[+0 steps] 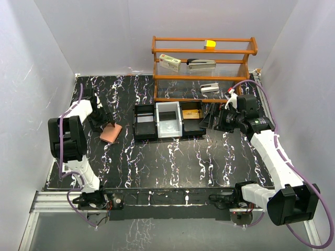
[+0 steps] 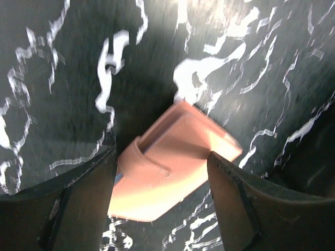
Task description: Take the credit cards out of the card holder
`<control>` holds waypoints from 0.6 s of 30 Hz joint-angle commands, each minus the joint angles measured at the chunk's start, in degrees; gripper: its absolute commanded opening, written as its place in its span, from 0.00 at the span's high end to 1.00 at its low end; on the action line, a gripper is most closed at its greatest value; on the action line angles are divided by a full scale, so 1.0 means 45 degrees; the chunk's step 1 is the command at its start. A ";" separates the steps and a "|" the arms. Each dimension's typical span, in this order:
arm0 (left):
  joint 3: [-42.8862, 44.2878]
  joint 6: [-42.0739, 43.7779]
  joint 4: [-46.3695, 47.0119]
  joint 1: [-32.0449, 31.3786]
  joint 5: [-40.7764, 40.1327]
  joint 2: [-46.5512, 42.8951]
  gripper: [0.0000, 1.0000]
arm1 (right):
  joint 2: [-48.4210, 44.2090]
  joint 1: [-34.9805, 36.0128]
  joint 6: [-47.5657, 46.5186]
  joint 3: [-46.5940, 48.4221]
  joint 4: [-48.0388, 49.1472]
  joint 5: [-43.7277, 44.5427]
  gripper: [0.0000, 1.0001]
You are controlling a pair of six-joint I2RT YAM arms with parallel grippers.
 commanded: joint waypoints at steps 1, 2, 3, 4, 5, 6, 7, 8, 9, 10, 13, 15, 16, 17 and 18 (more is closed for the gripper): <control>-0.1541 -0.0575 0.0251 0.0025 0.0905 -0.1818 0.34 | -0.0034 -0.0094 0.0101 -0.0011 0.0526 -0.0219 0.02; -0.2018 -0.0768 0.0431 0.0024 0.1269 -0.2171 0.35 | -0.0008 -0.0096 0.0117 -0.0008 0.0528 -0.0213 0.02; -0.2534 -0.0887 0.0673 0.0034 0.1789 -0.2542 0.36 | -0.0004 -0.0094 0.0120 -0.0025 0.0555 -0.0221 0.02; -0.3024 -0.1088 0.0872 0.0026 0.2178 -0.2886 0.37 | 0.0018 -0.0091 0.0130 -0.0044 0.0597 -0.0237 0.02; -0.3507 -0.1232 0.1043 0.0010 0.2351 -0.3271 0.38 | 0.0072 -0.0098 0.0139 -0.0051 0.0617 -0.0242 0.02; -0.3975 -0.1357 0.1177 0.0006 0.2417 -0.3649 0.39 | 0.0116 -0.0092 0.0147 -0.0054 0.0608 -0.0252 0.02; -0.4432 -0.1481 0.1235 0.0010 0.2501 -0.4031 0.40 | 0.0158 -0.0096 0.0141 -0.0043 0.0604 -0.0251 0.02; -0.4806 -0.1623 0.1291 0.0005 0.2560 -0.4391 0.41 | 0.0195 -0.0092 0.0150 -0.0034 0.0589 -0.0260 0.02; -0.5158 -0.1780 0.1357 0.0005 0.2617 -0.4739 0.43 | 0.0214 -0.0091 0.0173 -0.0062 0.0597 -0.0269 0.02; -0.5466 -0.1900 0.1472 0.0005 0.2702 -0.5102 0.46 | 0.0243 -0.0091 0.0217 -0.0117 0.0642 -0.0282 0.02; -0.6036 -0.2001 0.1536 -0.0012 0.2781 -0.5861 0.51 | 0.0306 -0.0091 0.0360 -0.0226 0.0799 -0.0390 0.02; -0.5984 -0.1878 0.1094 -0.0012 0.2632 -0.6252 0.52 | 0.0372 -0.0091 0.0417 -0.0168 0.0784 -0.0494 0.02; -0.5808 -0.1853 0.0922 -0.0014 0.2350 -0.6500 0.51 | 0.0373 -0.0091 0.0445 -0.0142 0.0794 -0.0554 0.02; -0.5611 -0.1892 0.0859 -0.0012 0.2129 -0.6616 0.47 | 0.0387 -0.0097 0.0461 -0.0115 0.0810 -0.0600 0.02; -0.5317 -0.1962 0.0887 -0.0014 0.1845 -0.7053 0.42 | 0.0372 -0.0092 0.0485 -0.0114 0.0844 -0.0592 0.02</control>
